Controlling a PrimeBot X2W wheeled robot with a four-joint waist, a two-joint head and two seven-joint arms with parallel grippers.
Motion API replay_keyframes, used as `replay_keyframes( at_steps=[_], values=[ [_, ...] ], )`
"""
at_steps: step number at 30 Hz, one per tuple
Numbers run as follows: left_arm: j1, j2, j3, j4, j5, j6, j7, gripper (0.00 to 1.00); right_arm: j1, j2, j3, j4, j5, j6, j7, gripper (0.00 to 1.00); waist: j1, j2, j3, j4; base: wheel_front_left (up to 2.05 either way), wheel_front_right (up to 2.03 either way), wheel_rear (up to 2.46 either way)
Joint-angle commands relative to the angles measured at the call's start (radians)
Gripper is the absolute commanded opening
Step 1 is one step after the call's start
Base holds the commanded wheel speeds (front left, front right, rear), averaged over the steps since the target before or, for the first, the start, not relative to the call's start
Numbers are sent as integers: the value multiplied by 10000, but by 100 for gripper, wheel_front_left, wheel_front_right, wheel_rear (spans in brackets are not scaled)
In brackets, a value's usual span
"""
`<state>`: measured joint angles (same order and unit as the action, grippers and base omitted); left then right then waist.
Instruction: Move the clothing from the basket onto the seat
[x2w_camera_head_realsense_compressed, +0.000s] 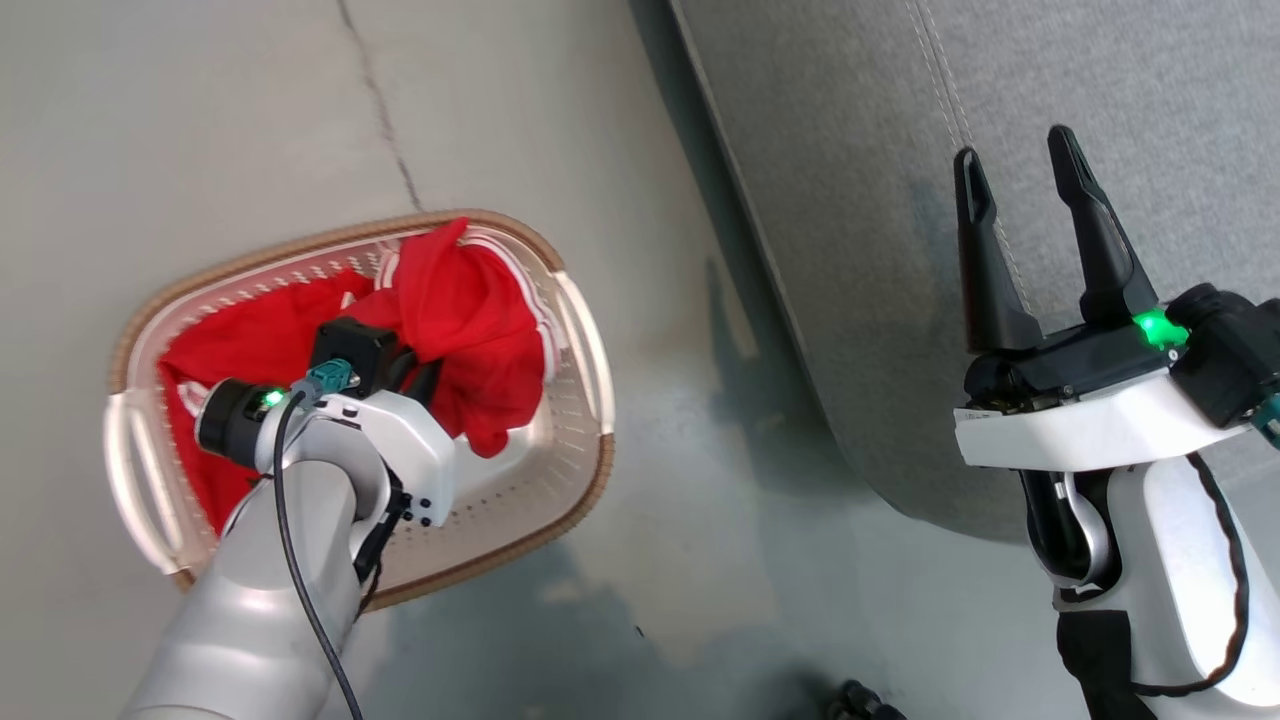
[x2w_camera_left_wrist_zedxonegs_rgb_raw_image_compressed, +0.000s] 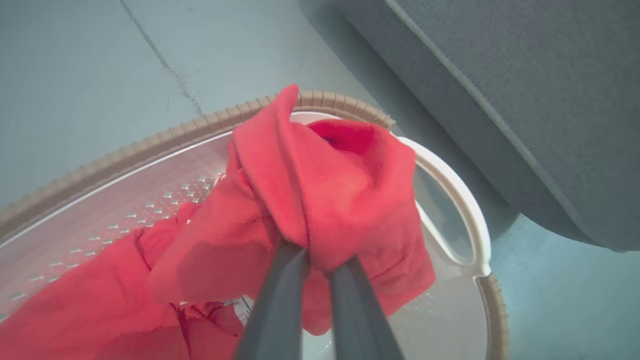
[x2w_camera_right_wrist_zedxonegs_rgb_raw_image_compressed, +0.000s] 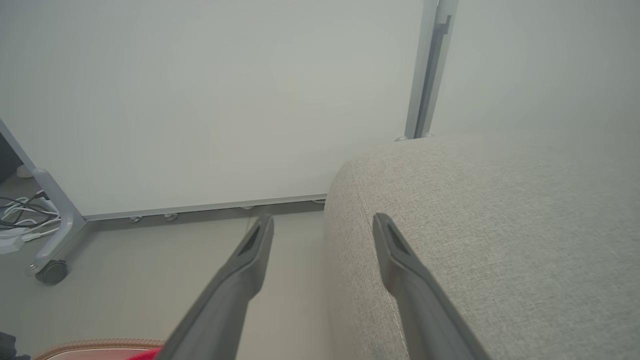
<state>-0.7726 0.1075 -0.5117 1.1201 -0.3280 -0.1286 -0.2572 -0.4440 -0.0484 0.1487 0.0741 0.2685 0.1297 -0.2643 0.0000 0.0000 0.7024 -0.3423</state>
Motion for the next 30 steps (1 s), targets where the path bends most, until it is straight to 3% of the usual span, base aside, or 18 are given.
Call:
replay_keyframes(
  at_steps=[1,14,30],
  values=[
    [149,-3,1,-329,-124,-13,-76,0,137,-46,-103,73,-169,19,-13,100,0,0,-598,540,0,0,0],
    [1865,289,507,-4125,-282,64,-87,0,789,-52,-578,638,-1026,19,-13,100,0,0,-2358,1884,0,0,0],
    [3888,755,1549,-8256,-549,889,-88,0,1915,-53,-862,1128,-1291,19,423,100,0,0,-4466,3064,0,0,0]
  ],
)
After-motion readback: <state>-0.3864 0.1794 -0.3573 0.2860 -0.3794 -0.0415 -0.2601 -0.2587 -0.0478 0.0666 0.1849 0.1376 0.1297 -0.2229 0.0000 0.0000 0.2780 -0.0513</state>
